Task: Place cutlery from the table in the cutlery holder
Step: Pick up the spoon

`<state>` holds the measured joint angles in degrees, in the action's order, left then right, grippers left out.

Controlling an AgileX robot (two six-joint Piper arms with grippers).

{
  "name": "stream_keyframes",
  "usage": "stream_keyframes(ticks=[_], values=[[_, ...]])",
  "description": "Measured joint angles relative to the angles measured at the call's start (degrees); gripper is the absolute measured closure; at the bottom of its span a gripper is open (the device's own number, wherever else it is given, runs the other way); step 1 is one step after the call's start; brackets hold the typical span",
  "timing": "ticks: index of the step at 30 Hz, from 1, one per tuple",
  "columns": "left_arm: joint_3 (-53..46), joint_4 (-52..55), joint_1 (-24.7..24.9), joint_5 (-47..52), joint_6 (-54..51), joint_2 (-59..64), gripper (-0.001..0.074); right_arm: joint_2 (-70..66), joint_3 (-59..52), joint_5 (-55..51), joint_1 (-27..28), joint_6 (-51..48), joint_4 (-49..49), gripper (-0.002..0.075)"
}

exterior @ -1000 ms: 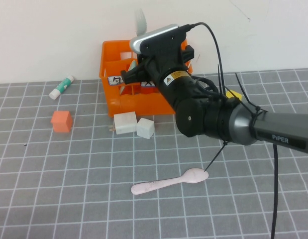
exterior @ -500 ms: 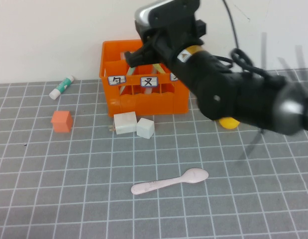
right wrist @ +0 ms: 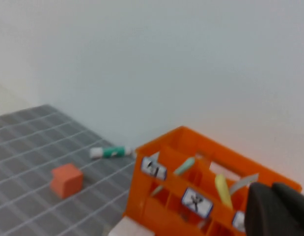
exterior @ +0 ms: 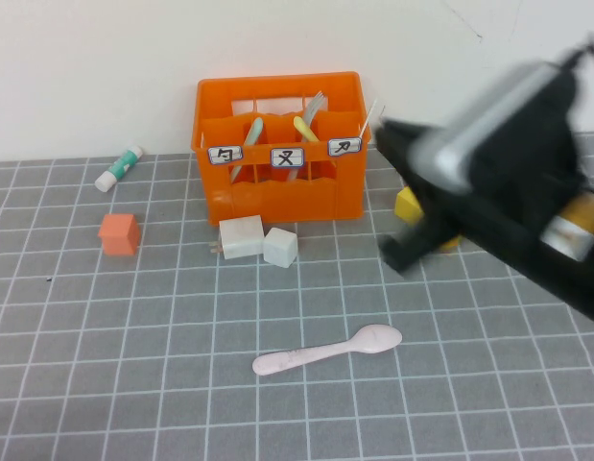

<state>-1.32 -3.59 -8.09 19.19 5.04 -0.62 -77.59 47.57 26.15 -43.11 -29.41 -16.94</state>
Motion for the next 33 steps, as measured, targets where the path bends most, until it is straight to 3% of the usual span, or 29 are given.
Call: stream_keyframes(ticks=[10, 23, 33], values=[[0.0, 0.0, 0.0, 0.0, 0.0, 0.0, 0.0736, 23.1, -16.8, -12.9, 0.0, -3.0, 0.0, 0.0727], [0.0, 0.0, 0.0, 0.0, -0.2, 0.0, 0.0736, 46.2, -35.1, -14.3, 0.0, -3.3, 2.0, 0.0728], [0.0, 0.0, 0.0, 0.0, -0.2, 0.0, 0.0736, 58.9, -46.3, -10.4, 0.1, -9.5, -8.9, 0.0729]])
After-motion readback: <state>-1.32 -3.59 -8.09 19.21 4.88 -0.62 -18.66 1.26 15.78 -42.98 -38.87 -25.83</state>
